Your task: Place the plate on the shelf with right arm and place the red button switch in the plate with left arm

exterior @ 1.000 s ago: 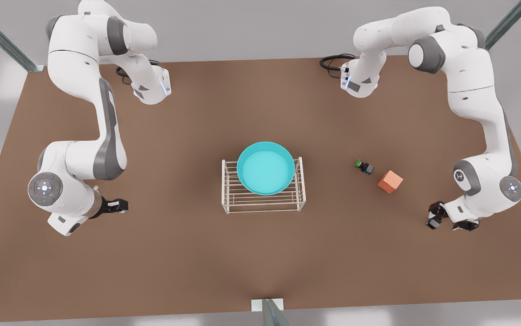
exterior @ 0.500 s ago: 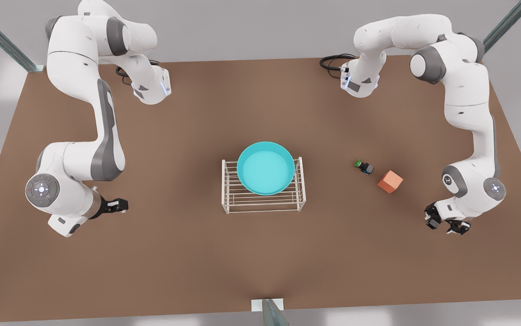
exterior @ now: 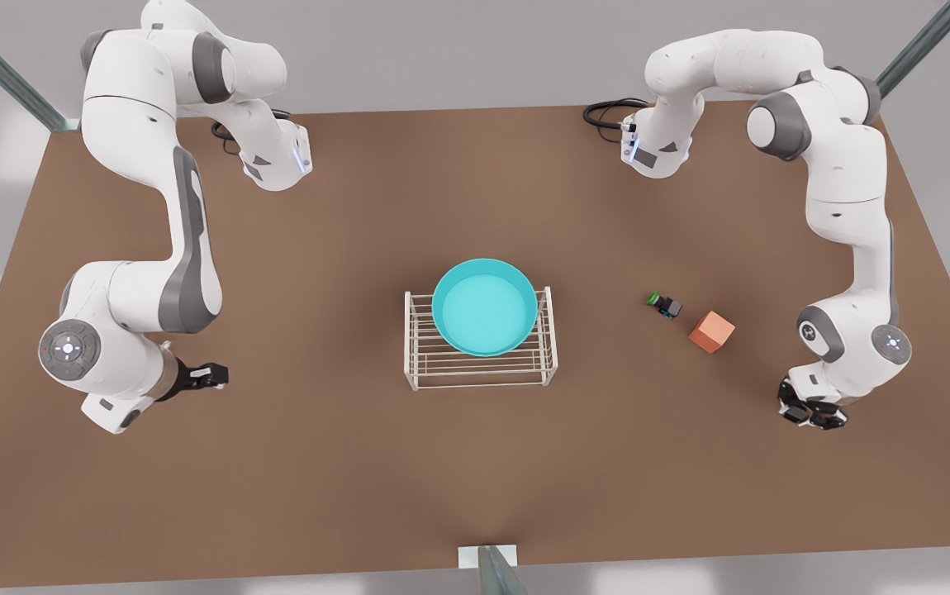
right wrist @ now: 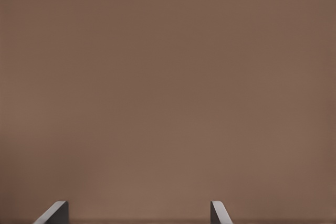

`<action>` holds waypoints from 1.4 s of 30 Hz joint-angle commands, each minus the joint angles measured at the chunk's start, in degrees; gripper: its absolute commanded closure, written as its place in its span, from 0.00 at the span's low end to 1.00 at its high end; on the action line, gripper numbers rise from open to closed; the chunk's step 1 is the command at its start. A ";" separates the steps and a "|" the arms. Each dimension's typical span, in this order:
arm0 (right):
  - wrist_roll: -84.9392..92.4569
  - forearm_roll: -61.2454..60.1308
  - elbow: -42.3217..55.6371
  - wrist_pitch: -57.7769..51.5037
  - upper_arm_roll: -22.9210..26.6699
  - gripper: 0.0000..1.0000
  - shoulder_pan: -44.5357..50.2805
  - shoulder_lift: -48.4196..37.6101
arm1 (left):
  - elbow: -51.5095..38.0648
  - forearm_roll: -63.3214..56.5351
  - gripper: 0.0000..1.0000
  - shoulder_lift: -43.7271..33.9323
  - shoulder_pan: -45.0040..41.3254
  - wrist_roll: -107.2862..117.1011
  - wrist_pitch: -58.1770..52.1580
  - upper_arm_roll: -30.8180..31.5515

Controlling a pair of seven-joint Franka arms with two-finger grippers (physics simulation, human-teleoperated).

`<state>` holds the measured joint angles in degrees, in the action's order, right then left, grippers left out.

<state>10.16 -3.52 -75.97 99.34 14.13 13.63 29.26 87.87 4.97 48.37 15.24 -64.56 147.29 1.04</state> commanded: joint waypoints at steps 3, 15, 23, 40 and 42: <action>0.91 0.00 0.03 -0.03 0.02 0.00 0.00 0.19 | -3.76 -0.23 0.65 -1.35 -2.84 1.36 -5.69 -0.33; 4.25 -0.09 0.12 -0.12 0.20 0.00 -1.24 -0.08 | -14.48 -3.48 0.65 -16.38 -15.59 106.19 -35.85 28.74; 4.17 -0.09 0.12 -0.12 0.02 0.00 -1.24 0.01 | -11.58 -7.69 0.65 -14.97 -27.89 126.87 -26.79 32.45; 3.46 -0.09 0.29 -0.03 -0.16 0.00 -1.15 0.19 | -16.85 -25.36 0.00 -14.53 -18.76 87.06 -55.43 31.83; 3.46 -0.09 0.29 -0.03 -0.16 0.00 -1.15 0.28 | -24.59 -25.71 0.00 -15.32 -16.04 84.95 -67.64 31.39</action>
<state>13.33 -3.57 -75.70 99.32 13.96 12.48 29.58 65.58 -19.27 33.32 -1.30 30.87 101.26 32.55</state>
